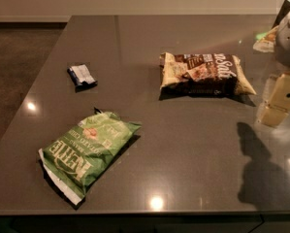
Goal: Move green jalapeno chip bag near brown chip bag
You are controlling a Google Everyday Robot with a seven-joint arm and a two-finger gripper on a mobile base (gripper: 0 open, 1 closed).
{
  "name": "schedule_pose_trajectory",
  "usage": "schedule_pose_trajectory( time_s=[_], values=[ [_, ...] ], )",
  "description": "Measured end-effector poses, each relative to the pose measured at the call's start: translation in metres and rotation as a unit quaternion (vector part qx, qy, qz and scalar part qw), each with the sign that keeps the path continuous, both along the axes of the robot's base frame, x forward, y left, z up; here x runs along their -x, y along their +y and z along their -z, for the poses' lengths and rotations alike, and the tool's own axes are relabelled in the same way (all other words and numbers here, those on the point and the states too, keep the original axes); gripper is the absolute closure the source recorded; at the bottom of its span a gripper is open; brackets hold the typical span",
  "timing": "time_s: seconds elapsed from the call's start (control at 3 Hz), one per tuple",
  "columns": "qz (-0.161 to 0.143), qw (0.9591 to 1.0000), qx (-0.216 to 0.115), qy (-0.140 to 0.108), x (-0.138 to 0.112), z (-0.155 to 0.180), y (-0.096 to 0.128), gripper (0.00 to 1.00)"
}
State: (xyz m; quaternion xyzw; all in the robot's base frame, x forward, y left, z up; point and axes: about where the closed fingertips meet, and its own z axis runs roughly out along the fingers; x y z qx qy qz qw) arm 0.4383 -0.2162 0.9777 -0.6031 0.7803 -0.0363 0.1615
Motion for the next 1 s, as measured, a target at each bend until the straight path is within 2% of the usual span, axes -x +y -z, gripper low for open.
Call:
schedule_pose_trajectory(
  time_s=[0.33, 0.67, 1.0],
  values=[
    [-0.006, 1.0, -0.004, 0.001, 0.0, 0.0, 0.005, 0.0],
    [-0.042, 0.9988, -0.024, 0.008, -0.002, -0.002, 0.035, 0.0],
    [-0.129, 0.9897, -0.061, 0.005, 0.013, -0.003, 0.109, 0.0]
  ],
)
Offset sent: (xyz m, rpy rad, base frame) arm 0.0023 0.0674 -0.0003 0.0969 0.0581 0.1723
